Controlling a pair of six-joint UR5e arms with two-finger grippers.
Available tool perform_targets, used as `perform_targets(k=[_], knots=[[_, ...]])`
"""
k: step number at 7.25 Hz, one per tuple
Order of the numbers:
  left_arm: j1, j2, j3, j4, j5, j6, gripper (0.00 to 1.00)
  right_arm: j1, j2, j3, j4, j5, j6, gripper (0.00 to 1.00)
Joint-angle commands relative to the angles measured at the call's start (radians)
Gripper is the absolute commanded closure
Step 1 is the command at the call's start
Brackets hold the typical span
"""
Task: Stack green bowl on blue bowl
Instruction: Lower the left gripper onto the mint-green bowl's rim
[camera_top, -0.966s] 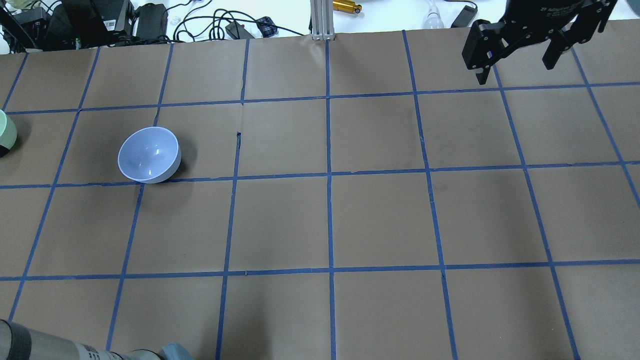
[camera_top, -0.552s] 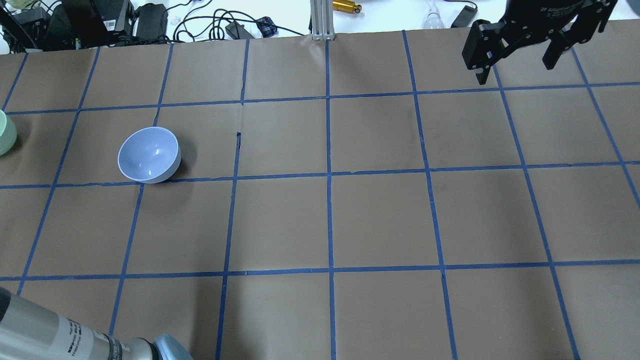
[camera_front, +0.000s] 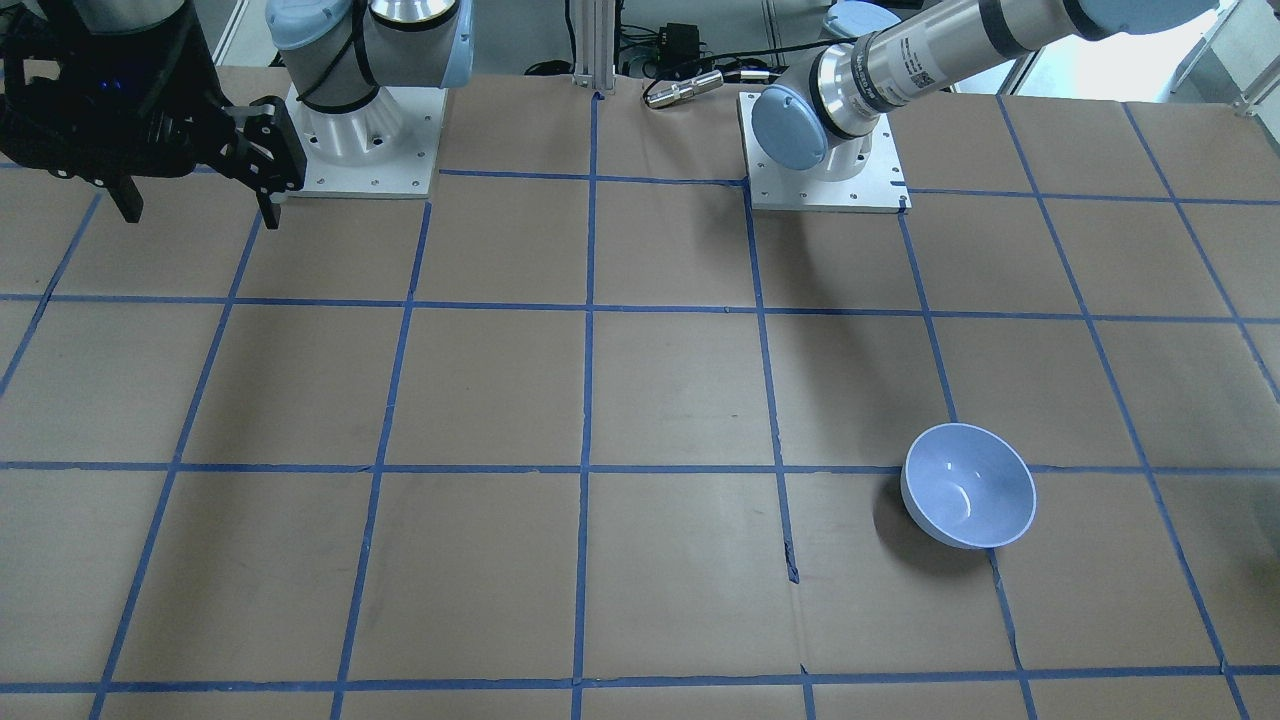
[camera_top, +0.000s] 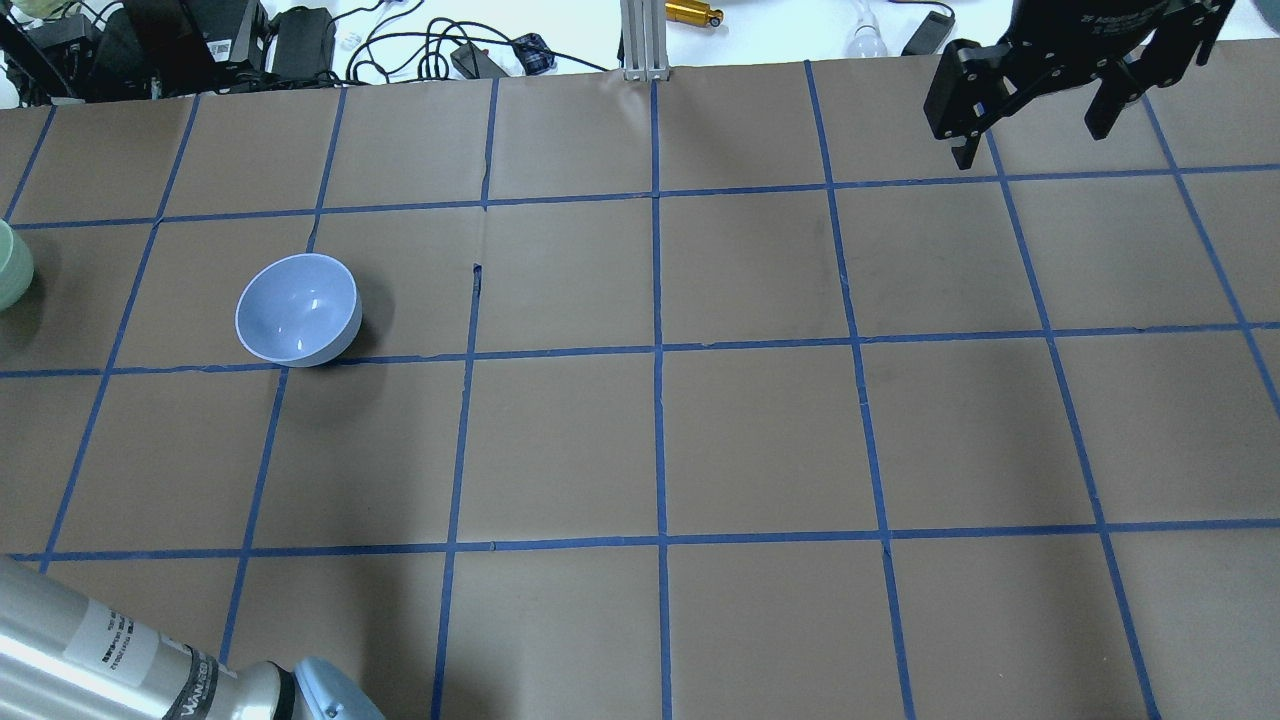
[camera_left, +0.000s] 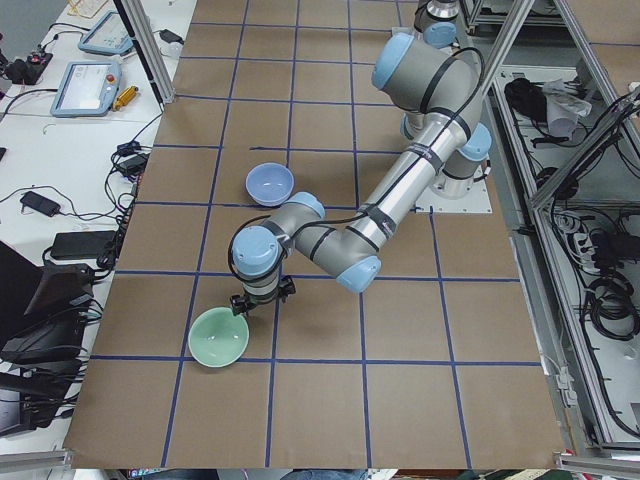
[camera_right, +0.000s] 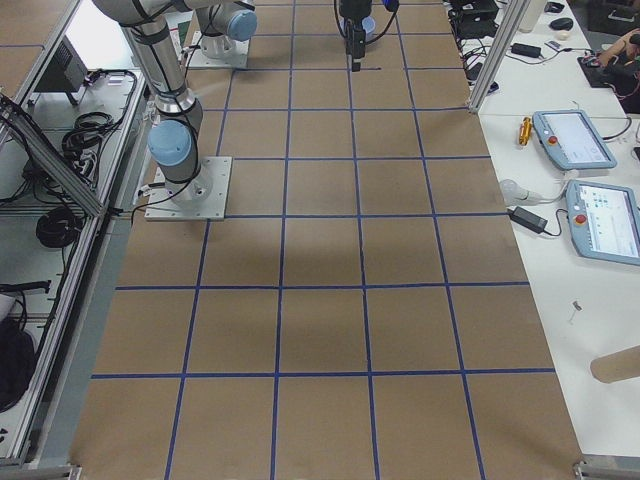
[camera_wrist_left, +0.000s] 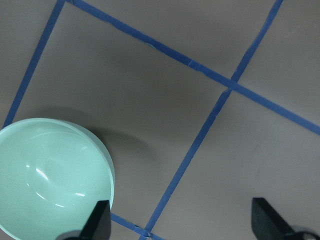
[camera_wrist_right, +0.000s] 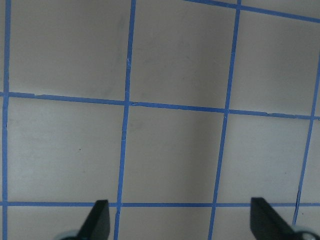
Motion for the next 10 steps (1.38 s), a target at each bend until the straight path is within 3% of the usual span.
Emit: perform_targets(k=[1, 5, 6, 10], knots=[[0.003, -0.106, 0.082, 0.019, -0.003, 0.068, 0.00, 0.000, 0.000, 0.000, 0.000, 0.000, 0.000, 0.00], [0.003, -0.149, 0.101, 0.010, -0.001, 0.125, 0.00, 0.000, 0.000, 0.000, 0.000, 0.000, 0.000, 0.00], [0.002, -0.152, 0.101, 0.008, -0.001, 0.132, 0.05, 0.000, 0.000, 0.000, 0.000, 0.000, 0.000, 0.00], [0.002, -0.146, 0.102, -0.023, 0.005, 0.197, 0.07, 0.000, 0.000, 0.000, 0.000, 0.000, 0.000, 0.00]])
